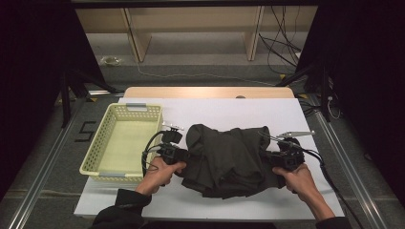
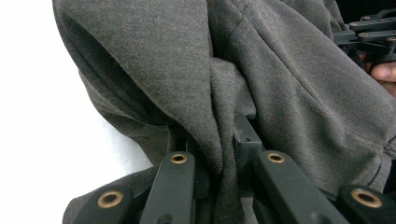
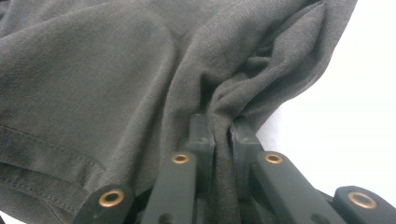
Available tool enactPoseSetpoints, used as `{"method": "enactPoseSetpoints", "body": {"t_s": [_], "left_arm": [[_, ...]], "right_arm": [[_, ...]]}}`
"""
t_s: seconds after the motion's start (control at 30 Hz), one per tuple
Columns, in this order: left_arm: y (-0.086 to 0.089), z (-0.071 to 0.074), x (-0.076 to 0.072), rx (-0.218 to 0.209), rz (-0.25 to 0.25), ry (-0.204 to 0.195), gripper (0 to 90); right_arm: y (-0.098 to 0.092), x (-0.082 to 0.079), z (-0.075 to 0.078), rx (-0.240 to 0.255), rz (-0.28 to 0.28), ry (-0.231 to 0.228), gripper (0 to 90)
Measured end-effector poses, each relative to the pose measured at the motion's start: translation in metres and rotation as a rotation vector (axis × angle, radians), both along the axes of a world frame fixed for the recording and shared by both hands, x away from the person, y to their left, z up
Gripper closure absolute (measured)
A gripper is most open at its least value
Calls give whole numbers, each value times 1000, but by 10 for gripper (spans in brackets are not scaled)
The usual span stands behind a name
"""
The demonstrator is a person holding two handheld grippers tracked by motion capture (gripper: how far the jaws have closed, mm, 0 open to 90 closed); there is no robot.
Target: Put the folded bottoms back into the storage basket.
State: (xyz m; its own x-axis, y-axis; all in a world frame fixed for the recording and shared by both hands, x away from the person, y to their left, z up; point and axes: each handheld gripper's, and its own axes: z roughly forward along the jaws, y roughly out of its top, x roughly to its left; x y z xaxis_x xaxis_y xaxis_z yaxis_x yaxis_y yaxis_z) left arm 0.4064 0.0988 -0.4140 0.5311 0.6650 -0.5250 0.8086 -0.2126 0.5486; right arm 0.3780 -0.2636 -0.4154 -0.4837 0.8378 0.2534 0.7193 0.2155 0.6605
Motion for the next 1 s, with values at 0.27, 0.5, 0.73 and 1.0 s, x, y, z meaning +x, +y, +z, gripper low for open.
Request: {"method": "enactPoseSetpoints", "body": {"t_s": [0.27, 0.5, 0.73, 1.0], "left_arm": [[11, 10, 3, -6, 7, -7, 806], [19, 18, 5, 4, 4, -18, 806], [31, 27, 8, 1, 9, -23, 806], [52, 37, 10, -5, 22, -20, 806]], "right_arm": [[8, 3, 9, 10, 1, -24, 832], [19, 6, 16, 3, 1, -47, 832], [30, 9, 24, 4, 9, -62, 832], [48, 15, 30, 13, 32, -71, 831]]}}
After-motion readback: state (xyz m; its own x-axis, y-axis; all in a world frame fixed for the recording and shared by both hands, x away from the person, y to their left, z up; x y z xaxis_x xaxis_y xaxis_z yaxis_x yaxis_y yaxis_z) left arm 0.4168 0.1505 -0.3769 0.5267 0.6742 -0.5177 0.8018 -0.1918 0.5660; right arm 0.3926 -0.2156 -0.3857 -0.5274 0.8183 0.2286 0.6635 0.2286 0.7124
